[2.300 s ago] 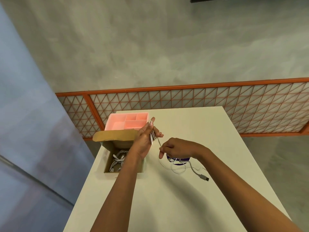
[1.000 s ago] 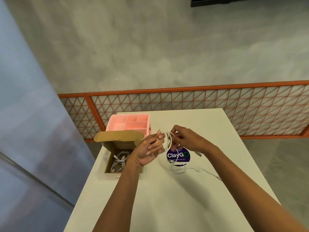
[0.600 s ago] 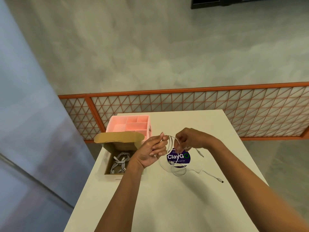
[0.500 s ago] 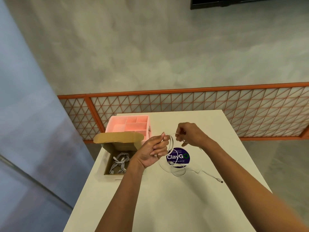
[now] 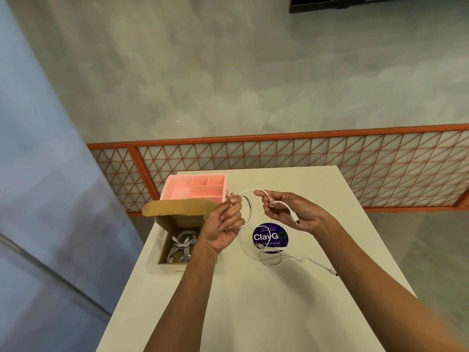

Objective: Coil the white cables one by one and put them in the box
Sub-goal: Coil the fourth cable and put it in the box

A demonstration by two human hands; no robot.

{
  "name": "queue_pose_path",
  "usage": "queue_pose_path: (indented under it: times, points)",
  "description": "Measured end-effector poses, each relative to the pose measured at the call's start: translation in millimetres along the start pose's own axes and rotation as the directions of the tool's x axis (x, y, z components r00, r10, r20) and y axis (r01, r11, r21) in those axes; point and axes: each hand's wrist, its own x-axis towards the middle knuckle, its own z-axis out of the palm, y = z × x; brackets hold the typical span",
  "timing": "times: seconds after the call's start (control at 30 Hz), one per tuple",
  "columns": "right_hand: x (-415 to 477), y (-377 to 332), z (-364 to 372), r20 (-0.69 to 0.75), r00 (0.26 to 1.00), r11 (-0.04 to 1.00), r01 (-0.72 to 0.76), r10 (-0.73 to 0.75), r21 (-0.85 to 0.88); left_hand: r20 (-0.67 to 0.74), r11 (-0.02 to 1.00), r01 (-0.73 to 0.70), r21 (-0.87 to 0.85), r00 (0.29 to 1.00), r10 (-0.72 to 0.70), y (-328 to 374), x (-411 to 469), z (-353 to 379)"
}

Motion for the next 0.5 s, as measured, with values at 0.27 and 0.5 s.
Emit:
queue_pose_path:
  times: [0.27, 0.5]
  points:
    - [-1.2, 4.5, 0.9, -0.005, 0.995, 0.937, 0.095, -0.103, -0.336, -0.017, 1.0, -0.019, 0.019, 1.0, 0.019, 1.5, 0.6, 5.7]
    - [10.2, 8.9, 7.9, -0.141, 0.956, 0.617, 0.052, -0.259, -0.785, -0.016, 0.999, -0.006, 0.043, 1.0, 0.006, -10.0, -0.7, 10.3]
